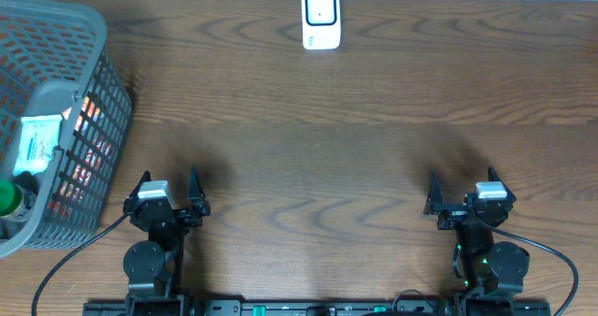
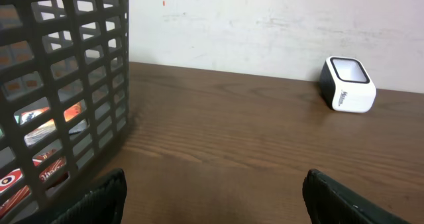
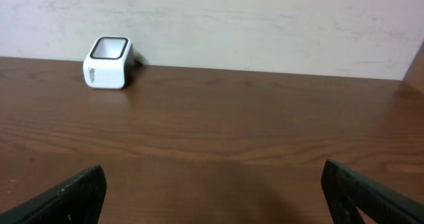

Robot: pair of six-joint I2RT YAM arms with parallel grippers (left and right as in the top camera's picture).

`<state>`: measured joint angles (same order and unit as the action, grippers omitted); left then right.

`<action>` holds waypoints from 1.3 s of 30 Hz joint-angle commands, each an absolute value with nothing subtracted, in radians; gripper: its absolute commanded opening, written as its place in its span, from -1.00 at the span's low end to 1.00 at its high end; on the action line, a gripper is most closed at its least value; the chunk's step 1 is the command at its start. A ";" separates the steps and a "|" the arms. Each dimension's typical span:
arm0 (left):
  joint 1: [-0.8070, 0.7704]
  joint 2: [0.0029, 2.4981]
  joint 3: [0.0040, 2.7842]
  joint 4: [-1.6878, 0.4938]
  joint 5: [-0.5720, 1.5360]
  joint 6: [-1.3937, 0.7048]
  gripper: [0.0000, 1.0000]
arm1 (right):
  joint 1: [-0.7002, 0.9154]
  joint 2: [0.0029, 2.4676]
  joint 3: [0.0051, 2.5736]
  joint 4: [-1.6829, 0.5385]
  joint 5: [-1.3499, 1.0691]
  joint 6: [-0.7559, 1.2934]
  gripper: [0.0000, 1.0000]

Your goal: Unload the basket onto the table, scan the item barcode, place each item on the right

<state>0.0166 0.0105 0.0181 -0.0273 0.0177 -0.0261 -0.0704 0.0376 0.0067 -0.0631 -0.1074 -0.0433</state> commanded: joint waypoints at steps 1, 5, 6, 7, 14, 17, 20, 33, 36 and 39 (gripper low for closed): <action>0.014 0.005 0.004 -0.071 0.008 -0.020 0.71 | -0.064 0.041 0.006 -0.067 -0.103 -0.031 0.99; 0.014 0.005 0.004 -0.071 0.008 -0.020 0.71 | -0.064 0.057 0.006 -0.067 -0.102 -0.031 0.98; 0.014 0.005 0.004 -0.071 0.008 -0.020 0.72 | -0.064 0.064 0.006 -0.067 -0.102 -0.031 0.99; 0.014 0.005 0.004 -0.071 0.008 -0.020 0.71 | -0.064 0.070 0.006 -0.067 -0.103 -0.031 0.98; 0.014 0.005 0.004 -0.071 0.008 -0.020 0.71 | -0.064 0.084 0.006 -0.067 -0.103 -0.031 0.98; 0.014 0.005 0.004 -0.071 0.008 -0.020 0.71 | -0.064 0.084 0.006 -0.067 -0.103 -0.031 0.99; 0.014 0.005 0.004 -0.071 0.008 -0.020 0.71 | -0.064 0.084 0.006 -0.067 -0.102 -0.031 0.98; 0.014 0.005 0.004 -0.071 0.008 -0.020 0.72 | -0.064 0.084 0.006 -0.067 -0.102 -0.031 0.99; 0.014 0.005 0.004 -0.071 0.008 -0.020 0.71 | -0.064 0.084 0.006 -0.067 -0.102 -0.031 0.99; 0.014 0.005 0.004 -0.064 0.007 -0.020 0.71 | -0.064 0.084 0.006 -0.068 -0.102 -0.031 0.98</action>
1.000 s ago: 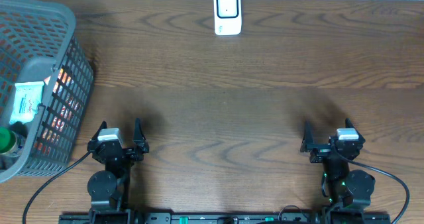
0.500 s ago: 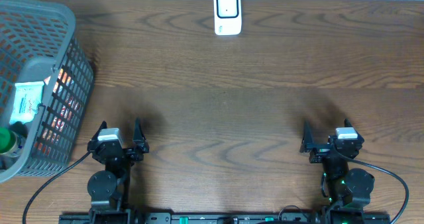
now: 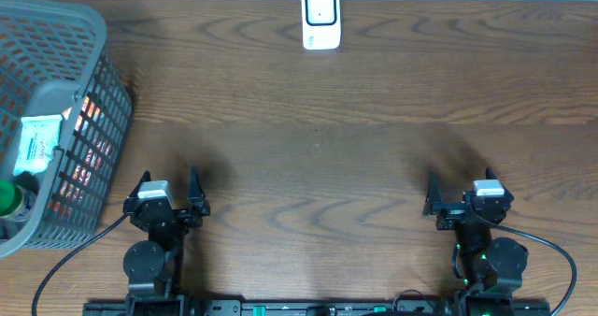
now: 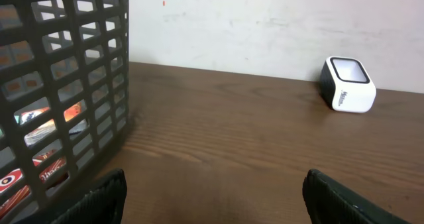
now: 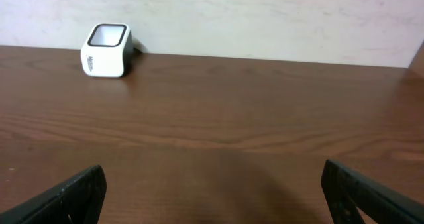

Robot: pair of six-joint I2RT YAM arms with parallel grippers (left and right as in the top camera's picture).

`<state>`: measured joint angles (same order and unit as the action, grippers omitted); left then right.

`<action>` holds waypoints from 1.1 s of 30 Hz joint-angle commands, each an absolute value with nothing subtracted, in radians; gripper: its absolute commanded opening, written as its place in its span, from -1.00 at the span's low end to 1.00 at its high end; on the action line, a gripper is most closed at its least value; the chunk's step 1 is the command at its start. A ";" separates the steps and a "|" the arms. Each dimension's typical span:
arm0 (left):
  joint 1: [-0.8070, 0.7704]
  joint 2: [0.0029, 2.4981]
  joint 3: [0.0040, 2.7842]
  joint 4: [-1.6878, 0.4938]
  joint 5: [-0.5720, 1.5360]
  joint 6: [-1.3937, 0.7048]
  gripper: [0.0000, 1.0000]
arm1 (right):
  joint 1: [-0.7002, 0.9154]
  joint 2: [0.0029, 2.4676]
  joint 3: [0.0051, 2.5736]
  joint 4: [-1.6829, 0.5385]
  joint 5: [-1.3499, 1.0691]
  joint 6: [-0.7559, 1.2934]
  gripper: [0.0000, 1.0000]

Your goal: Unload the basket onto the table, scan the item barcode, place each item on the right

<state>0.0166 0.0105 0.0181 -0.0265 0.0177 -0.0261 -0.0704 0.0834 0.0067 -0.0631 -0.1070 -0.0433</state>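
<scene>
A white barcode scanner (image 3: 320,18) with a dark window stands at the far middle of the table, also seen as the scanner (image 4: 347,85) and the scanner (image 5: 106,41). A grey mesh basket (image 3: 65,92) at the left holds packaged items: a white-and-blue pack (image 3: 35,143), red-and-orange packs (image 4: 40,128) and a green-capped thing (image 3: 7,198). My left gripper (image 3: 169,191) is open near the front edge, beside the basket. My right gripper (image 3: 462,193) is open at the front right. Both hold nothing.
The brown wooden table (image 3: 318,138) runs to a pale wall (image 4: 265,25) at the back. The basket's wall (image 4: 59,91) stands close on the left of my left gripper.
My right arm has shifted slightly; its wrist view now shows the scanner a little higher and more of the table. The left arm and the objects have not moved.
</scene>
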 commanded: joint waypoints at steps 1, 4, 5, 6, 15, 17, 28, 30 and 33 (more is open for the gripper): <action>0.014 0.005 0.004 -0.052 0.008 -0.020 0.71 | -0.064 0.084 0.006 -0.067 -0.102 -0.031 0.98; 0.014 0.005 0.004 -0.051 0.007 -0.020 0.71 | -0.064 0.084 0.006 -0.067 -0.103 -0.031 0.98; 0.014 0.006 0.004 -0.052 0.008 -0.020 0.71 | -0.064 0.084 0.006 -0.067 -0.102 -0.031 0.99; 0.014 0.006 0.004 -0.053 0.009 -0.021 0.71 | -0.064 0.084 0.006 -0.067 -0.102 -0.031 0.99; 0.014 0.022 0.060 -0.048 0.357 -0.037 0.72 | -0.064 0.084 0.006 -0.067 -0.102 -0.031 0.98; 0.014 0.054 0.105 -0.049 0.355 -0.043 0.72 | -0.064 0.084 0.006 -0.067 -0.102 -0.031 0.98; 0.014 0.644 0.843 -0.505 0.416 -0.038 0.72 | -0.064 0.084 0.006 -0.067 -0.102 -0.031 0.98; 0.014 0.773 1.024 -0.681 0.416 -0.035 0.72 | -0.064 0.084 0.006 -0.067 -0.102 -0.031 0.99; 0.014 0.939 1.237 -0.871 0.427 -0.036 0.71 | -0.064 0.084 0.006 -0.068 -0.102 -0.031 0.98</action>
